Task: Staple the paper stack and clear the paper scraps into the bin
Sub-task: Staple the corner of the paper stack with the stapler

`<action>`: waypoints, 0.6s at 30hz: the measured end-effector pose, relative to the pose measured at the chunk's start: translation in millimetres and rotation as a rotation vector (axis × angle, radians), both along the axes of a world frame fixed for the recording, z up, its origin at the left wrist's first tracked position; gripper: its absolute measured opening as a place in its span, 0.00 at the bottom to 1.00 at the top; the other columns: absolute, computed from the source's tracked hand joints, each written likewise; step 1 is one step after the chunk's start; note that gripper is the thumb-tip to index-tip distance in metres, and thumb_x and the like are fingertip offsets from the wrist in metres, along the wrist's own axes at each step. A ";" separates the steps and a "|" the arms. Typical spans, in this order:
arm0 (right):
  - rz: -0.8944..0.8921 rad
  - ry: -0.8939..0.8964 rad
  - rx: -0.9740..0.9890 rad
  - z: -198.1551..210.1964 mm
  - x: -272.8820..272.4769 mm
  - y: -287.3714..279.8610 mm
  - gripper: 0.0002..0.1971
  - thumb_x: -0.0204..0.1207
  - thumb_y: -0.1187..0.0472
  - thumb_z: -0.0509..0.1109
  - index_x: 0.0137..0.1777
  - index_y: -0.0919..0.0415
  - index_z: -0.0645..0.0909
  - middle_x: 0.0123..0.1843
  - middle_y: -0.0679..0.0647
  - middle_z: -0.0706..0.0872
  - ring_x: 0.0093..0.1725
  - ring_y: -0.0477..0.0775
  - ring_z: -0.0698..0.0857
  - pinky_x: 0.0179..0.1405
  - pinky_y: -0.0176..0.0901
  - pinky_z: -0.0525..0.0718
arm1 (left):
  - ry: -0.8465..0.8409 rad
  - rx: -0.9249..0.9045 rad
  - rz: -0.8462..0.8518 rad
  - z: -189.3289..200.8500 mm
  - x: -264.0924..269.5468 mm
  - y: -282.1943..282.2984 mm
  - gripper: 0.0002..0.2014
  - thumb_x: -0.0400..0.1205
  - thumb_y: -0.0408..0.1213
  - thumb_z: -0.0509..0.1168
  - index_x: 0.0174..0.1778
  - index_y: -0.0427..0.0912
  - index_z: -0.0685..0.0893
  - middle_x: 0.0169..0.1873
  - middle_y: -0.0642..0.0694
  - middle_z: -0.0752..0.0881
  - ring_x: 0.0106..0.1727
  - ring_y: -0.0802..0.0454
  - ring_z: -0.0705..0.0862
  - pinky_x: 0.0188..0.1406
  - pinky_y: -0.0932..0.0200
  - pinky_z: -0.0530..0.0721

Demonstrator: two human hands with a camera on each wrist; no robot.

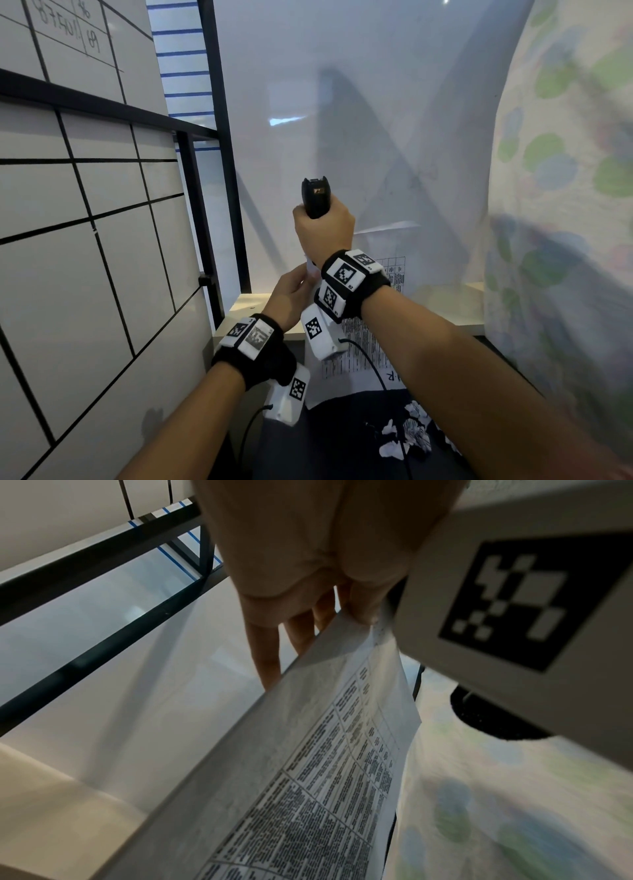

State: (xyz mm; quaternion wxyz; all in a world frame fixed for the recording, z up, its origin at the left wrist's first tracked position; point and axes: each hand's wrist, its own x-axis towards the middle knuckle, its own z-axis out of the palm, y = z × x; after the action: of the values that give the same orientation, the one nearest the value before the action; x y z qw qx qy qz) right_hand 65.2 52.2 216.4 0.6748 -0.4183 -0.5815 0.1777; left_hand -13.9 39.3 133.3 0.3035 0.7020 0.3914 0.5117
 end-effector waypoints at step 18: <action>0.148 0.519 -0.117 -8.6 144.8 -14.6 0.03 0.74 0.55 0.63 0.43 0.52 0.72 0.38 0.55 0.78 0.38 0.55 0.80 0.47 0.50 0.81 | -0.126 -0.166 0.109 13.4 13.9 -10.1 0.07 0.85 0.34 0.59 0.49 0.44 0.83 0.43 0.46 0.86 0.48 0.45 0.84 0.62 0.36 0.81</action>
State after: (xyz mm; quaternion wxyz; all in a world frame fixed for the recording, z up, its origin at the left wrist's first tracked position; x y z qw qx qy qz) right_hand 210.1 37.6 207.8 0.7610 -0.3536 -0.4067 0.3612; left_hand 0.1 29.2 146.8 0.3562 0.6186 0.4501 0.5365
